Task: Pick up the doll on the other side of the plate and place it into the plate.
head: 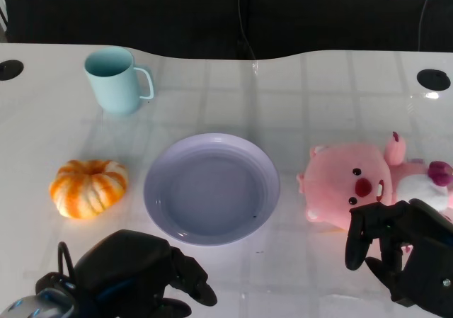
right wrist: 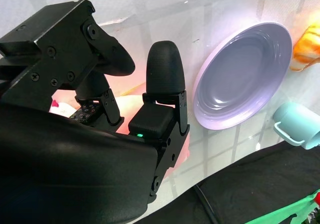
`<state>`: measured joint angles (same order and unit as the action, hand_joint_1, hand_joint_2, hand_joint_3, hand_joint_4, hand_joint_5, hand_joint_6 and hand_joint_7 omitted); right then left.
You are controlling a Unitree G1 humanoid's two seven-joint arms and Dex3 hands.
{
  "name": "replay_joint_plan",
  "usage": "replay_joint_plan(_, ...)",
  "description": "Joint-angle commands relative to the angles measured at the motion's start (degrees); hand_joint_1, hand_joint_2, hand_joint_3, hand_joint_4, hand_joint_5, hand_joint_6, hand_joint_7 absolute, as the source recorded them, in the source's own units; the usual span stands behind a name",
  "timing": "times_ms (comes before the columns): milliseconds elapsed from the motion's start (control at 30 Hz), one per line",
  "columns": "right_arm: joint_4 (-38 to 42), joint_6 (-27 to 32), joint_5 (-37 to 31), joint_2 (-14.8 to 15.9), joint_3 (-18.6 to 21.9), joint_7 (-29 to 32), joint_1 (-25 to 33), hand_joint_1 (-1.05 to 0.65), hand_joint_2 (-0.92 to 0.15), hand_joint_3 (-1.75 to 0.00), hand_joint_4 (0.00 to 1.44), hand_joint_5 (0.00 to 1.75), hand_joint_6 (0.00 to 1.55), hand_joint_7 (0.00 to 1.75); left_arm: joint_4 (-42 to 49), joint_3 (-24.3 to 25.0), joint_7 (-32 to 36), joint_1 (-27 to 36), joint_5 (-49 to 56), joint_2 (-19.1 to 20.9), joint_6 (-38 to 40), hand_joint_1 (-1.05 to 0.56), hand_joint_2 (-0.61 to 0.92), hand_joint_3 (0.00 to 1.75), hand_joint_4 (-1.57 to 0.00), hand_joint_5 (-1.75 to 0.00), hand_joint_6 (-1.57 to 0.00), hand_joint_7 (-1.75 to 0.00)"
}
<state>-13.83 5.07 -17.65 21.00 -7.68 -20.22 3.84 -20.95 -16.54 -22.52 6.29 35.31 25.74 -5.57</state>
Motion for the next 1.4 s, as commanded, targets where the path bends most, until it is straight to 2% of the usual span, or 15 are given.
replay_joint_plan(33,0.77,-1.07,-0.01,0.99,0.12,0.33,-0.45,0.01,-0.4,-1.29,0.8,1.68,0.81,1.35,0.03,0.17,-0.12,-0.22,-0.01,0.85,-0.23,-0.22,0.92,0.24,-0.76,-1.25,-1.11,-0.02)
replay_joint_plan(400,0.32,-0.12,-0.18,1.01,0.17,0.03,-0.41,0.01,-0.42,-1.25,0.79,1.68,0.8,1.34,0.11,0.14,0.01,-0.28,0.15,0.82,-0.36,-0.22,0.92,0.24,-0.76,-1.26,-1.12,-0.02)
replay_joint_plan(1000,1.19,-1.99,0.17,0.6,0.72,1.37,-0.51,0.01,-0.43,-1.23,0.79,1.66,0.8,1.33,0.71,0.32,0.4,-0.29,0.14,0.87,-1.35,-0.22,0.92,0.23,-0.77,-1.28,-1.12,-0.02)
replay_joint_plan(1133,1.94,-3.67,1.99,0.02,1.73,2.25,-0.55,0.02,-0.48,-1.11,0.78,1.49,0.79,1.17,0.48,0.35,0.14,-0.28,0.22,0.89,-1.15,-0.23,0.92,0.25,-0.76,-1.26,-1.11,-0.02)
replay_joint_plan(1167,1.8,-3.79,2.19,-0.09,1.9,2.53,-0.51,0.0,-0.52,-1.0,0.78,1.38,0.78,1.04,0.41,0.37,0.08,-0.25,0.17,0.89,-1.11,-0.23,0.92,0.25,-0.76,-1.26,-1.11,-0.02)
replay_joint_plan(1233,1.5,-4.32,2.42,-0.35,2.2,3.41,-0.31,-0.01,-0.57,-0.91,0.78,1.3,0.79,0.94,0.35,0.38,0.0,-0.23,0.16,0.93,-1.07,-0.23,0.92,0.25,-0.76,-1.25,-1.11,-0.02)
replay_joint_plan(1267,1.4,-4.71,2.46,-0.5,2.35,3.9,-0.19,-0.03,-0.63,-0.75,0.76,1.18,0.79,0.79,0.34,0.39,-0.01,-0.23,0.2,0.96,-1.07,-0.23,0.92,0.25,-0.76,-1.25,-1.11,-0.02)
replay_joint_plan(1300,1.44,-5.48,2.4,-0.67,2.6,4.61,-0.09,-0.03,-0.66,-0.67,0.76,1.13,0.81,0.71,0.36,0.41,0.01,-0.21,0.18,0.97,-1.08,-0.23,0.92,0.25,-0.76,-1.25,-1.11,-0.02)
replay_joint_plan(1400,1.73,-7.5,1.56,-1.39,3.2,7.3,0.06,-0.09,-0.75,-0.45,0.69,0.93,0.76,0.44,0.37,0.4,-0.08,-0.26,0.25,1.04,-1.0,-0.23,0.92,0.25,-0.76,-1.24,-1.11,-0.02)
